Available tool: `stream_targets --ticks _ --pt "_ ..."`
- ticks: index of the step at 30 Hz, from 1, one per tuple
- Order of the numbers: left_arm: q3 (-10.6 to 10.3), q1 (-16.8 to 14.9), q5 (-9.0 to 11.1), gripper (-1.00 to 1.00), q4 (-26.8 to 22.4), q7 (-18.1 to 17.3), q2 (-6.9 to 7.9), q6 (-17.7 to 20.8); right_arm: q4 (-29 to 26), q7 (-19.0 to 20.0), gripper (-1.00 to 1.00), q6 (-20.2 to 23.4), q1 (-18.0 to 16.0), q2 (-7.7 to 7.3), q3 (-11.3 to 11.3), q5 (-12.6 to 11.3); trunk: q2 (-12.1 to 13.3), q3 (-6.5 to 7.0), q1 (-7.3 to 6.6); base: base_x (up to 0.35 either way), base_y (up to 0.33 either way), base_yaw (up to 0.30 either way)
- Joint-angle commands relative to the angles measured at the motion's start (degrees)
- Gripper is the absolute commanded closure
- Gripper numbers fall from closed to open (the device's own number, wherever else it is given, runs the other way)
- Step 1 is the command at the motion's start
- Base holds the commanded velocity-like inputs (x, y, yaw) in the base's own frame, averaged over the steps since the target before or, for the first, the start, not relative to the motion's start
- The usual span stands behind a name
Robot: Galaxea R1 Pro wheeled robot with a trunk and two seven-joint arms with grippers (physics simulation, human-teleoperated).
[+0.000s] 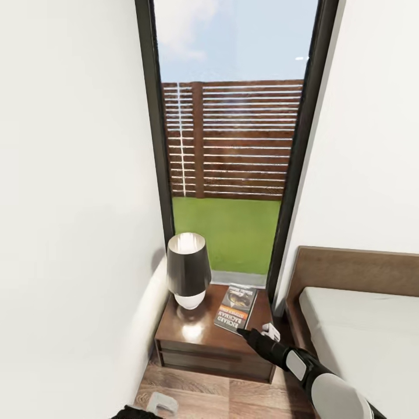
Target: In the bedroom, move the book from the bed onto either nightstand, and place the two sandals side by side next to the bed.
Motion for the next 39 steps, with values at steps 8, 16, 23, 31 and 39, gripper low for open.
stream_targets --ticks 8,16,23,31,39 --pt "-0.21 -0.62 0.29 -1.00 -0.12 -0.12 0.11 0.08 -0.21 0.25 1.00 0.40 0.04 0.00 -0.58 0.43 -0.14 -0.25 0.04 0.000 0.000 -0.082" --pt "-0.19 -0.57 0.36 -1.00 -0.17 -0.07 0.32 -0.67 -0.16 0.24 1.00 0.39 0.05 0.17 -0.34 0.44 -0.14 -0.47 0.04 0.000 0.000 -0.236" --pt "-0.15 -0.56 0.42 -1.00 -0.04 -0.06 0.35 -2.81 -0.15 0.26 1.00 0.39 0.06 0.32 -0.24 0.46 -0.14 -0.62 0.04 0.000 0.000 -0.127" --pt "-0.08 -0.56 0.44 -1.00 0.02 -0.03 0.36 -3.54 -0.15 0.27 1.00 0.39 0.06 0.29 -0.30 0.45 -0.14 -0.78 0.04 0.000 0.000 -0.063" --pt "-0.05 -0.56 0.44 -1.00 0.07 -0.03 0.36 -3.66 -0.15 0.27 1.00 0.39 0.06 0.46 -0.23 0.46 -0.14 -1.04 0.04 0.094 0.021 -0.093"
